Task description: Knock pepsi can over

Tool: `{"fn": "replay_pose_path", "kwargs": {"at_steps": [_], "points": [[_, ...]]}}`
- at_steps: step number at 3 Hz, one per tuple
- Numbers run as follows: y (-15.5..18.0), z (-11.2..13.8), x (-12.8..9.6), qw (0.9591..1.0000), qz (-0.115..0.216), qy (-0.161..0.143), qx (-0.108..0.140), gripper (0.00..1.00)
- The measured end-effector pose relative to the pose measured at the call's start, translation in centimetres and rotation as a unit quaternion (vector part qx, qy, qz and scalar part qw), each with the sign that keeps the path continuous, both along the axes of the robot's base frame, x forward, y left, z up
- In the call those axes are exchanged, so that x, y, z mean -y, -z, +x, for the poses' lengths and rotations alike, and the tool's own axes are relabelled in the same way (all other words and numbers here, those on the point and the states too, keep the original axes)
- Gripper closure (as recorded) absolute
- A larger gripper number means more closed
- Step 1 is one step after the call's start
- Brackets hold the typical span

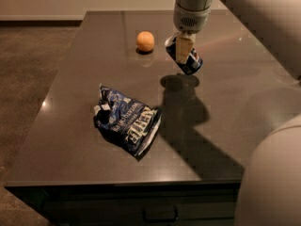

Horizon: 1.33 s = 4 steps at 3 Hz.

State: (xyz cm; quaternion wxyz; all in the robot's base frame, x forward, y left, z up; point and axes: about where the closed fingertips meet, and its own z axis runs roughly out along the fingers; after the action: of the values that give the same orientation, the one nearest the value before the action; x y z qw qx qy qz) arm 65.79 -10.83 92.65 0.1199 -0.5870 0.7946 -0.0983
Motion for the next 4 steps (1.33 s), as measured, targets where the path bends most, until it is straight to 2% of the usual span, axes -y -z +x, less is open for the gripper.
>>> {"fn": "replay_pose_path", "kwargs": {"at_steps": [2, 3, 4], "points": [[1.2, -0.5, -0.5, 0.9985, -0.022, -0.039, -0.031, 0.35], [1.6, -0.7, -0.6, 0.9976, -0.026, -0.051, -0.039, 0.12], [2.2, -0.9, -1.0, 0.9963, -0.024, -0.066, -0.049, 0.00]]}}
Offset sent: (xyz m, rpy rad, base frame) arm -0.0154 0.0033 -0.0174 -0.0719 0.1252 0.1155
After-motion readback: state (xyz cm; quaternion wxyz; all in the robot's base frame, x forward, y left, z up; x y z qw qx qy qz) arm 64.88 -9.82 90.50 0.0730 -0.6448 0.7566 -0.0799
